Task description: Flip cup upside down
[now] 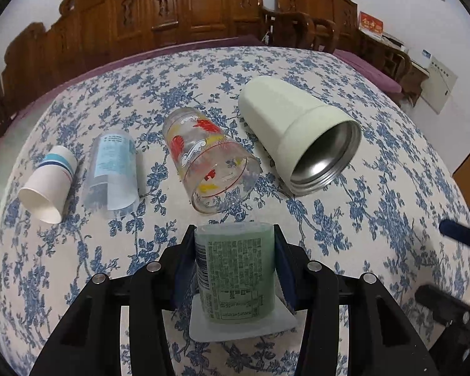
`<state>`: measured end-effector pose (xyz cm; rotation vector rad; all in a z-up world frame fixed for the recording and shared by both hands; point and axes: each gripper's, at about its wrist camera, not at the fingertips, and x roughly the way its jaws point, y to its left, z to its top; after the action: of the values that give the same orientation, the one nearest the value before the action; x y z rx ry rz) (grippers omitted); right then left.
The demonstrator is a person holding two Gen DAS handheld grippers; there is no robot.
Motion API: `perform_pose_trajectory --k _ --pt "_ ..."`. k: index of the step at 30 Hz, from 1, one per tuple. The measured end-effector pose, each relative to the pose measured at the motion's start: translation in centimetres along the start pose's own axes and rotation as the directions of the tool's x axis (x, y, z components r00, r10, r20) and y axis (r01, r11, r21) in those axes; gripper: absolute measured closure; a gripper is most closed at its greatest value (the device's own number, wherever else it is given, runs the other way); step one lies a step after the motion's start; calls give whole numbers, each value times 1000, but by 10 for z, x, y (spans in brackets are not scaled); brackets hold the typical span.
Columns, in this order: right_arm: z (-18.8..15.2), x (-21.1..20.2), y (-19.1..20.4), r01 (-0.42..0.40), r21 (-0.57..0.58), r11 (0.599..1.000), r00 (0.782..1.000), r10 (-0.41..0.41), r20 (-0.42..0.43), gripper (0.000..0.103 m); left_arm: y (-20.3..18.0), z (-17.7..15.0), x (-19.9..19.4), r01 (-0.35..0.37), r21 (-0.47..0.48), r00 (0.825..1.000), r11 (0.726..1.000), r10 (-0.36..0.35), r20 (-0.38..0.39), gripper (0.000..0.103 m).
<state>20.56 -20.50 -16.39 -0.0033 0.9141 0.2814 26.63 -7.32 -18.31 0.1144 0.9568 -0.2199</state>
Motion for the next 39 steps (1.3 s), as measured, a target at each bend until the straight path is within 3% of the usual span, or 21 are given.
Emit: perform_pose_trajectory --k 4,23,27,39 --pt "2 -4 0 1 11 1000 1000 -1 13 13 -4 -13 -13 -9 23 1000 1000 8 18 59" --pt "-2 -19 13 20 17 1000 999 -21 41 13 6 -40 -36 0 -34 1000 999 1 18 58" --pt "-2 -25 18 20 12 1000 999 -20 48 13 10 -43 -50 -1 -47 999 999 3 43 44" --pt "-5 -50 35 17 13 1000 995 -19 98 13 34 -53 -103 6 -94 992 996 6 126 34"
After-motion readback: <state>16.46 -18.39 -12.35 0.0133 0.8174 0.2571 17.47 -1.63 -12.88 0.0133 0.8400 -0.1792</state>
